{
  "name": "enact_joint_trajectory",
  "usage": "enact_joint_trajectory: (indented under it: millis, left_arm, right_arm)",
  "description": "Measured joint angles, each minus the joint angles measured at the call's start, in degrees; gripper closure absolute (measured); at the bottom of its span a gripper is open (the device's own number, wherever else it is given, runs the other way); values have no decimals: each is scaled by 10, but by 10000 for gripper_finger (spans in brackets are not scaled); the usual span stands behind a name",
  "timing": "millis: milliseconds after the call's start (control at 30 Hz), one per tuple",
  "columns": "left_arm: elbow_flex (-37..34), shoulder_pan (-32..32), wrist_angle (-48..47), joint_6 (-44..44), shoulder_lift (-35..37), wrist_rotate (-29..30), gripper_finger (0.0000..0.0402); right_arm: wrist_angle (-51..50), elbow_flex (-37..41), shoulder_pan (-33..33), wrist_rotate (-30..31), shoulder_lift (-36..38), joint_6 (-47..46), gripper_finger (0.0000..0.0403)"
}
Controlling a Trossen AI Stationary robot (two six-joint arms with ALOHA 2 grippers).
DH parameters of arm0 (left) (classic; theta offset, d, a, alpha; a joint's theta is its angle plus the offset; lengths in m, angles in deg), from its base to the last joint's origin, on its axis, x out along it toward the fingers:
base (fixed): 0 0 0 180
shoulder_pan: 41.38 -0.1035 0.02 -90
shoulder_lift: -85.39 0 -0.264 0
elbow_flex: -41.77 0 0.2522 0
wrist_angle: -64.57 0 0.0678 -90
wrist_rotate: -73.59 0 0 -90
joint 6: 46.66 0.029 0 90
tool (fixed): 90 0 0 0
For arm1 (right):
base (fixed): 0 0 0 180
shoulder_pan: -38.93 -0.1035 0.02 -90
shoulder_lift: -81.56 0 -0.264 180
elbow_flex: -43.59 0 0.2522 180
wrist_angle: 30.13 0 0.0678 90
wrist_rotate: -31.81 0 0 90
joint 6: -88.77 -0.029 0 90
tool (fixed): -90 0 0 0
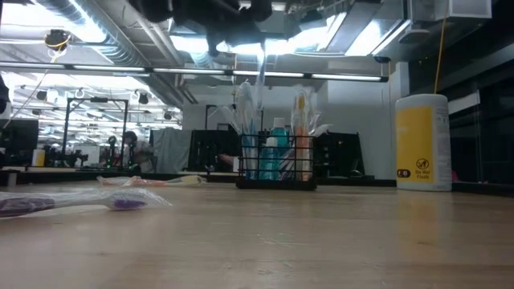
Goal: Pick & Place toothbrushing station
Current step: Put the blue toothbrush into the black mesh organizer
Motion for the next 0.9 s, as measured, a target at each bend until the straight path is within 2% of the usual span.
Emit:
enact_joint_trajectory:
  millis: [200,300,667,900]
  left_arm:
    - [-74,9,96,-16,0,52,400]
    - [-91,14,100,-18,0,68,400]
    - [-99,45,74,-36,-32,90,400]
    - [-99,54,168,-31,-37,105,400]
  right_arm:
    - [0,0,-5,-2,0,-4,239]
    - [0,0,-5,-6,0,-4,239]
    - [2,0,-5,-18,0,-2,239]
    - [9,0,-5,-20,0,0,239]
